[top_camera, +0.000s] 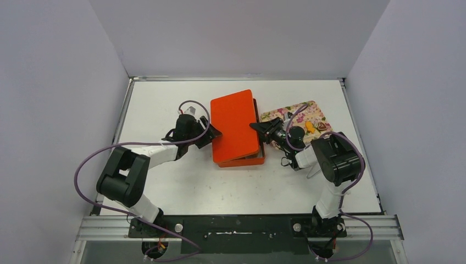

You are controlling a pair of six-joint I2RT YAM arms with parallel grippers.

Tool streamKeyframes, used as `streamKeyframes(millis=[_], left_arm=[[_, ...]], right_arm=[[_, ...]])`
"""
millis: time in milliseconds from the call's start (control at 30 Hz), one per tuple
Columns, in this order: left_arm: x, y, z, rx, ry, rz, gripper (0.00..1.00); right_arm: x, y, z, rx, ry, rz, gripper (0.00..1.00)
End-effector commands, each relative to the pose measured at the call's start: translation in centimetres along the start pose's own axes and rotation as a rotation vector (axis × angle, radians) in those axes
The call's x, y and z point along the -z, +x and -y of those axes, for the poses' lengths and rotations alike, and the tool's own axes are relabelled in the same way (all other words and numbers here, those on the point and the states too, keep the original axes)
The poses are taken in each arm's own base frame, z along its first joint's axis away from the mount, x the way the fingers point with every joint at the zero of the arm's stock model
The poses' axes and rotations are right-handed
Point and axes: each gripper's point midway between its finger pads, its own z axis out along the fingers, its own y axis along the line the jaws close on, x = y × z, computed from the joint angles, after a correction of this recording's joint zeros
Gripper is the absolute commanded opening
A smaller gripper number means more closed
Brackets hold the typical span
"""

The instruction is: Pack the cookies

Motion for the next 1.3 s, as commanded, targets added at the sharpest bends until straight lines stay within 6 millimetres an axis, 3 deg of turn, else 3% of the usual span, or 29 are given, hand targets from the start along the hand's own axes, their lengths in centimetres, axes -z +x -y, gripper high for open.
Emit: streamKeyframes(millis=[0,167,333,633,800,1267], left_arm=[[-0.5,-1.4,3.3,-0.017,0.097,0.024,0.57],[-0.9,-1.1,3.6,-0.014,0.098,0.014,0.57],[-1.1,-1.2,3.9,-0.009,0.098,0.012,0.57],[-1.4,-1.5,4.1,-0.008,0.077,0.015,0.57],[-1.8,-1.4,4.2,-0.02,0.069,0.007,0.57],[-2.2,-1.3,3.8,-0.03,0.035,0.001,0.57]], right_arm=[[-0.2,-1.4,-1.5,0.063,-0.062,0.036,0.09],[0.2,-1.8,-0.5,0.089,-0.01,0.041,0.17],[0.2,-2.2,0.4,0.135,0.061,0.03,0.36],[0.5,-3.2,2.1,0.326,0.271,-0.001,0.55],[1.1,-4.1,2.0,0.434,0.371,-0.011,0.67],[2.8,-5.6,1.3,0.666,0.557,-0.051,0.82]])
